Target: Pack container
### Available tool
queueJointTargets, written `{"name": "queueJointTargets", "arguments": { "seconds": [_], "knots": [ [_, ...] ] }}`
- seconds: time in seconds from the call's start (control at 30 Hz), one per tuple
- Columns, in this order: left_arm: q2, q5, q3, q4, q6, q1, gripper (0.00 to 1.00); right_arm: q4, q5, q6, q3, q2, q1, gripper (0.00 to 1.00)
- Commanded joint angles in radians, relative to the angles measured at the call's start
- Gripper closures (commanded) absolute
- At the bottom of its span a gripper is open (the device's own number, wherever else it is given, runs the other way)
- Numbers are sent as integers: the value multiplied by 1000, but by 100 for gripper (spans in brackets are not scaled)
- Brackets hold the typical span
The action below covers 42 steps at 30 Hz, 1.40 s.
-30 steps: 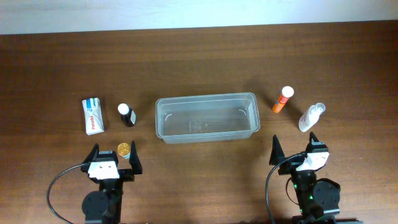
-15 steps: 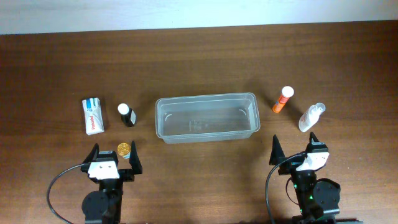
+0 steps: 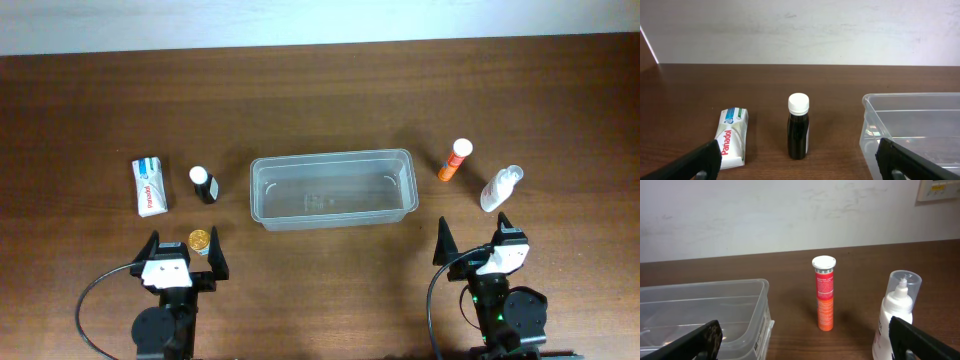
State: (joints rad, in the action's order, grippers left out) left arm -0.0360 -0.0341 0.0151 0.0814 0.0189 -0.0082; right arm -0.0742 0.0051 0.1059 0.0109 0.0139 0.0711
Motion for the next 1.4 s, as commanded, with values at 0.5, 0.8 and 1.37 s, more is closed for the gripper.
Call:
{"name": "queueJointTargets", "arguments": {
  "seconds": [0.5, 0.8, 1.37],
  "knots": [
    [11, -4, -5, -7, -16, -2, 0, -5, 22, 3, -5, -8, 1, 2],
    [11, -32, -4, -80, 66, -1, 1, -5, 27, 5, 17, -8, 1, 2],
    [-632, -34, 556, 80, 95, -1, 1, -422, 32, 5, 838, 717, 0, 2]
  ]
}}
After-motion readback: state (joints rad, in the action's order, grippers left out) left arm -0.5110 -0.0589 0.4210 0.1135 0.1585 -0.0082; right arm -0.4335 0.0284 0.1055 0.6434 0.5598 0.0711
